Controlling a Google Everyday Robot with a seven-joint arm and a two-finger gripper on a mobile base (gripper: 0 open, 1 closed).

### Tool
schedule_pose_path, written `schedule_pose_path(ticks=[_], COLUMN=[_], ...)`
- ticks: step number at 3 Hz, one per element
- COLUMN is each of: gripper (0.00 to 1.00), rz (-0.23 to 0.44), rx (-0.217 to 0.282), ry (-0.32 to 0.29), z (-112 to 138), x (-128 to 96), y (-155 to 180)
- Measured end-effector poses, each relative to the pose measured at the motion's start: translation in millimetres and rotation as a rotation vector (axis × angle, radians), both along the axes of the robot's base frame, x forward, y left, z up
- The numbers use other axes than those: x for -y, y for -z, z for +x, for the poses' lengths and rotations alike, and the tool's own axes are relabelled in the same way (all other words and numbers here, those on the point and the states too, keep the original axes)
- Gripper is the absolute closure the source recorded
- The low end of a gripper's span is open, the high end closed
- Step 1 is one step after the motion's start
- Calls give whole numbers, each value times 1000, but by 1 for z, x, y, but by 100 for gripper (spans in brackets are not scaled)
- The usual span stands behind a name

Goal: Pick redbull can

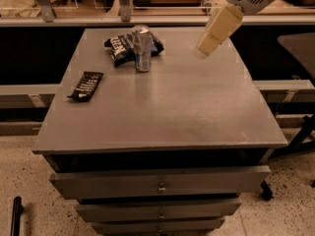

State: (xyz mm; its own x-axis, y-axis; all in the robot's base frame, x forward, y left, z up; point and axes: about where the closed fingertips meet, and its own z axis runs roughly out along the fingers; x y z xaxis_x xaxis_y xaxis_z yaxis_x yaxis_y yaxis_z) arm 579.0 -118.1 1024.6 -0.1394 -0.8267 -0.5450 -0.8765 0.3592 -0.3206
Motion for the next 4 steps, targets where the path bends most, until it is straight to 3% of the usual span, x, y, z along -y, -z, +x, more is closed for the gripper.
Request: schedule_pose_path(ticks=[1,2,3,4], gripper=[0,0,0,0], rz=[-1,79,214,316], rx=[-1,4,46,129], ry=[-1,-41,-94,-96], z=[0,3,22,69], x=[0,-15,-56,-128], y=[0,4,9,24])
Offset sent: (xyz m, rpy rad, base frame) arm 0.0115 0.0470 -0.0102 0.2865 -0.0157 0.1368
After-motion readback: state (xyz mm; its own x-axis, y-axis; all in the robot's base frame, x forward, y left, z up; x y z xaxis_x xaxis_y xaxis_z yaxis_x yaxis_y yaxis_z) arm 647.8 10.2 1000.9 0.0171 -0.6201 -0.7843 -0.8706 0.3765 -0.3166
